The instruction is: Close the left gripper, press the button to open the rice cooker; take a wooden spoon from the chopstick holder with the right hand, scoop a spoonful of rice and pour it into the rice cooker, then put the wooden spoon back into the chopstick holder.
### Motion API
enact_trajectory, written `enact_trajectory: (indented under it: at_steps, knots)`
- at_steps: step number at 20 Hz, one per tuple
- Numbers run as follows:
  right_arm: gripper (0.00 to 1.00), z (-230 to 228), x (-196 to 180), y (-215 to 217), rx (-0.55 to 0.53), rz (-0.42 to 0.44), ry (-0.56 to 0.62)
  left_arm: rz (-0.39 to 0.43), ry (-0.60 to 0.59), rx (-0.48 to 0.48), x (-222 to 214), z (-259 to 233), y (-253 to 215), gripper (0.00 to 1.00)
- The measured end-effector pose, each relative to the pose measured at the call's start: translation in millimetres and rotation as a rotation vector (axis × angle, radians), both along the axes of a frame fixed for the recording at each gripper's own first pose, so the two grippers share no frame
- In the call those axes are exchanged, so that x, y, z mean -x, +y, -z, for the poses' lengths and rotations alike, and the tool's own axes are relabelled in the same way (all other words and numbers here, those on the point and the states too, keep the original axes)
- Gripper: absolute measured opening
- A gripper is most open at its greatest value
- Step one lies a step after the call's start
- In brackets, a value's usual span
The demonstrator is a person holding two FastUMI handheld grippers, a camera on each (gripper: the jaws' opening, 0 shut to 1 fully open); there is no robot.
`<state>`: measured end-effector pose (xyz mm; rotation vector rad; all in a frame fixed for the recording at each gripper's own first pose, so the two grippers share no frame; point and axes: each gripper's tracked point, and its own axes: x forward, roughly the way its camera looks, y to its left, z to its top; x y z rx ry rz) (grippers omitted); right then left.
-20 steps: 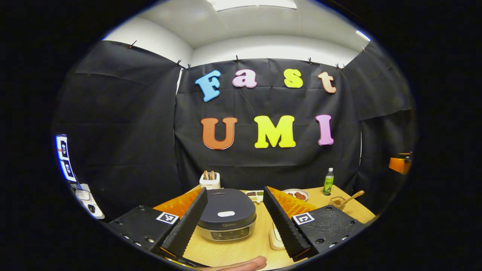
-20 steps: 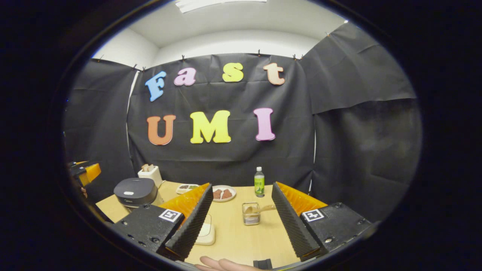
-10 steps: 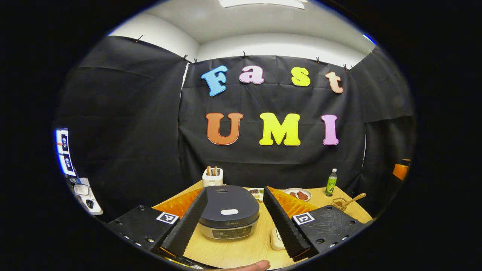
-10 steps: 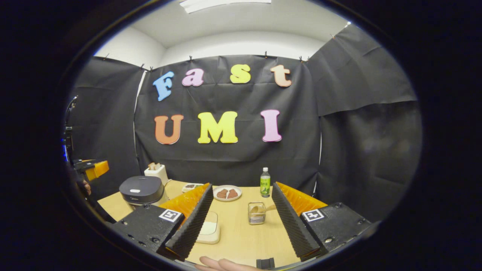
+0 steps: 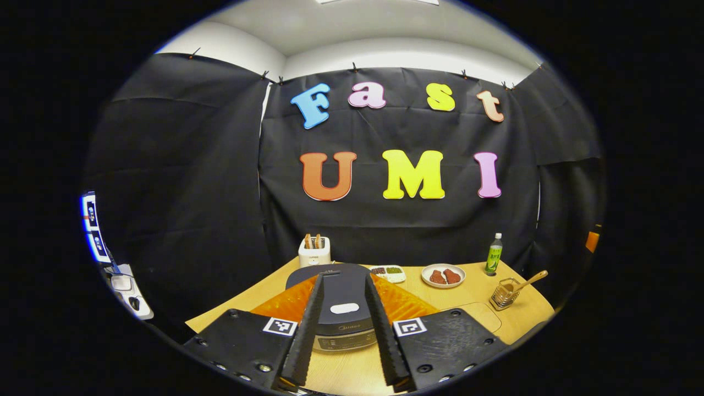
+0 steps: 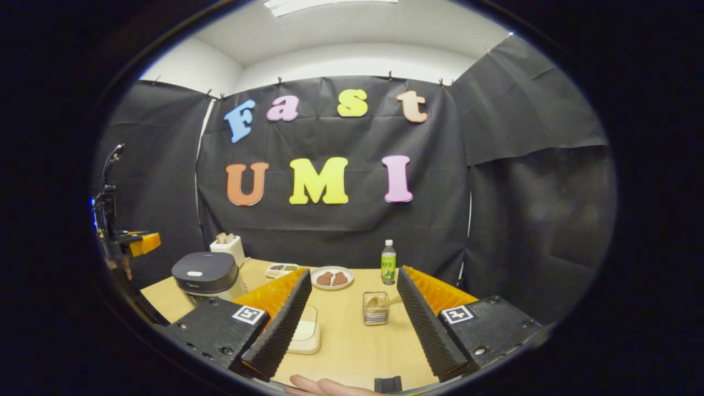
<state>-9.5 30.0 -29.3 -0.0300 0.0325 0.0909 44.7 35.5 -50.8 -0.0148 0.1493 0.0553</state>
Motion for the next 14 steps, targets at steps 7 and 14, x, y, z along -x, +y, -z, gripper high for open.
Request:
enact_trajectory:
  at_steps: [7,14]
  knots:
    - [1.00,27.5,-11.8,6.6,0.028,-0.005,0.056,-0.003,0.117,0.046,-37.3,44.9,10.1,0.06]
    - [1.00,52.1,-21.2,10.1,0.050,-0.009,0.097,-0.014,0.294,0.082,-69.2,101.2,19.6,0.00]
